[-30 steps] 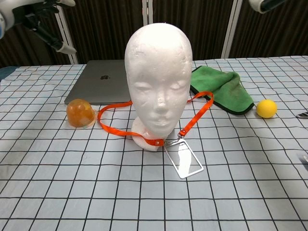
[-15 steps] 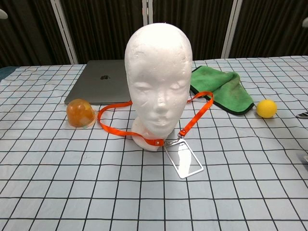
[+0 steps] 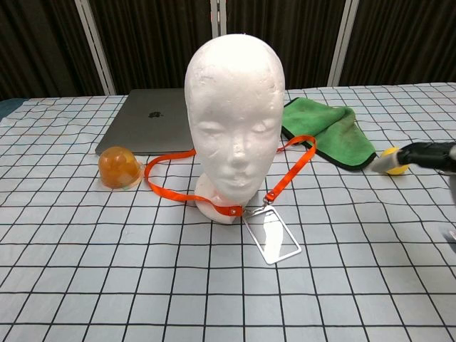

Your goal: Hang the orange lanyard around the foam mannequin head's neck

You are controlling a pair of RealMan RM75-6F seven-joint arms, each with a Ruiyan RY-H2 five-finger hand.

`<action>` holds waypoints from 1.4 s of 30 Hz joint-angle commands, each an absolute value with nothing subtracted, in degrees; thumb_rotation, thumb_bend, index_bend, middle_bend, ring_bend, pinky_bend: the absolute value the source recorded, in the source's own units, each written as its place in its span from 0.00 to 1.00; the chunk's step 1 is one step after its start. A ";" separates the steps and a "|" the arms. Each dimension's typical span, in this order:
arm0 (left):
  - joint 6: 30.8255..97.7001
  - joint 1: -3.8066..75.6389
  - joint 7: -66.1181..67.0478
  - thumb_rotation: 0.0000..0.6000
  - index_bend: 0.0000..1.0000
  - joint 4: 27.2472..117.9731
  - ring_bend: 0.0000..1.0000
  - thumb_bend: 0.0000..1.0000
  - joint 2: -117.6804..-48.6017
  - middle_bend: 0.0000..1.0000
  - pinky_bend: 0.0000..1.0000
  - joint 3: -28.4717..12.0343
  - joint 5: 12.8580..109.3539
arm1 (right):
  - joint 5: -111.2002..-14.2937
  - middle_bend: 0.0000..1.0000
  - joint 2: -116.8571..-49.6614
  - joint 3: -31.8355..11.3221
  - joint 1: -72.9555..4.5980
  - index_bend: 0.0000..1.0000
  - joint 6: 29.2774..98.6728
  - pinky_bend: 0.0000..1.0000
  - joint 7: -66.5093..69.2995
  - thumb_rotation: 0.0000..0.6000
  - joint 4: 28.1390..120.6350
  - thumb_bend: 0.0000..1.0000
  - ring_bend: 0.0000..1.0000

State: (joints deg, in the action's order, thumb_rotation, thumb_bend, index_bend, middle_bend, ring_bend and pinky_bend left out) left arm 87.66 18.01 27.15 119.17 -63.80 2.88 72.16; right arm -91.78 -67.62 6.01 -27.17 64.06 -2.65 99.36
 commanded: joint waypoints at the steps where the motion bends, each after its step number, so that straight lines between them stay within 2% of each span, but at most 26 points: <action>1: 87.84 17.35 27.38 1.00 0.00 118.55 0.00 0.03 -64.36 0.00 0.00 3.16 73.42 | -91.97 0.13 -71.48 5.01 -29.57 0.15 60.25 0.14 -4.28 1.00 98.63 1.00 0.04; 7: 87.36 16.65 26.63 1.00 0.00 117.21 0.00 0.03 -65.01 0.00 0.00 2.13 73.83 | -87.90 0.15 -79.36 1.41 -32.48 0.16 55.35 0.17 -10.57 1.00 96.30 1.00 0.08; 13: 86.55 16.30 25.46 1.00 0.00 116.65 0.00 0.03 -64.85 0.00 0.00 0.91 73.04 | -82.71 0.19 -84.47 -0.02 -34.55 0.16 50.34 0.22 -13.71 1.00 94.15 1.00 0.15; 23: 85.22 15.87 24.71 1.00 0.00 116.23 0.00 0.03 -64.77 0.00 0.00 -0.31 72.20 | -78.14 0.20 -89.85 -1.02 -35.34 0.16 49.69 0.22 -20.12 1.00 92.84 1.00 0.17; 32: 84.23 15.47 24.85 1.00 0.00 116.12 0.00 0.03 -64.78 0.00 0.00 -0.92 72.29 | -76.09 0.20 -88.92 0.58 -35.57 0.16 47.92 0.23 -20.75 1.00 94.86 1.00 0.17; 42: 83.71 14.99 24.30 1.00 0.00 116.18 0.00 0.03 -65.04 0.00 0.00 -1.76 72.65 | -81.48 0.20 -84.43 6.12 -35.11 0.16 46.83 0.24 -18.75 1.00 100.22 1.00 0.17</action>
State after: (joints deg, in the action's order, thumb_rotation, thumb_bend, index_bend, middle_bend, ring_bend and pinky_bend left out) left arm 83.69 15.02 24.33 116.16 -65.02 -1.73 72.62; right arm -80.78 -85.08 5.41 -35.21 47.09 -19.21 99.53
